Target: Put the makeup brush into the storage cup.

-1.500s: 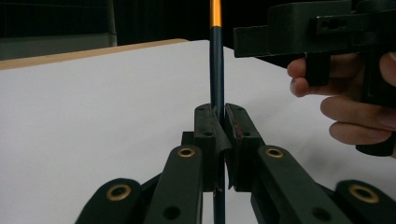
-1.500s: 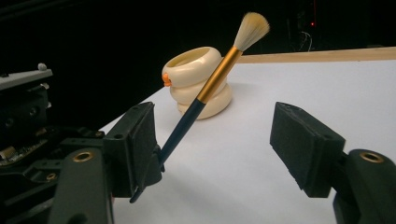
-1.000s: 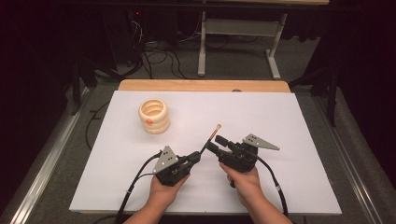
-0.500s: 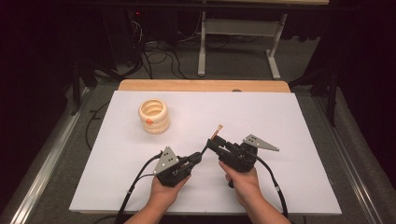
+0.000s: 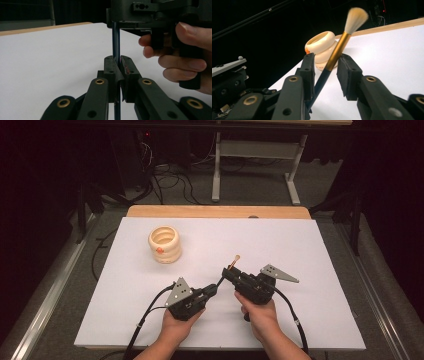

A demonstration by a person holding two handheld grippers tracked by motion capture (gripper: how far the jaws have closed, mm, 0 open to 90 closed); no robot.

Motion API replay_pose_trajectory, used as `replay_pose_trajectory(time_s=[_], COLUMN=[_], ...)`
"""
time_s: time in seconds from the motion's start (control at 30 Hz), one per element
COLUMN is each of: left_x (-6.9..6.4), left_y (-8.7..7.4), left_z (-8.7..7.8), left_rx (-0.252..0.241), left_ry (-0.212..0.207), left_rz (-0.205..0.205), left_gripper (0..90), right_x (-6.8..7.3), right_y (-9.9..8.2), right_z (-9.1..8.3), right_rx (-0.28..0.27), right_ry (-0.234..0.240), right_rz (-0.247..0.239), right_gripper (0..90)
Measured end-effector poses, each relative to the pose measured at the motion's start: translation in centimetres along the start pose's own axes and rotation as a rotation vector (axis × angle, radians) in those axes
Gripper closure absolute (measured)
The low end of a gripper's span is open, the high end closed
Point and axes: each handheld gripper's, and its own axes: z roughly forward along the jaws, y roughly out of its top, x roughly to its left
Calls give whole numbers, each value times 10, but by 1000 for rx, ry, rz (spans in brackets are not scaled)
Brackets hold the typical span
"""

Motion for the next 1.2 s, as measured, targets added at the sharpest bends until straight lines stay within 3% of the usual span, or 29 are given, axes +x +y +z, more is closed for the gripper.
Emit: replay_pose_trajectory(time_s=[0.87, 1.2], left_x=[-3, -3], left_y=[-1, -3], left_z=[2, 8], left_rx=[9, 38], left_ry=[-12, -22], left_rz=[2, -17], left_gripper=[847, 845], right_x=[0, 2], right_y=[0, -1], right_z=[0, 1], right_rx=[3, 15], right_ry=[3, 39], right_rz=[13, 26], right_gripper=[788, 850])
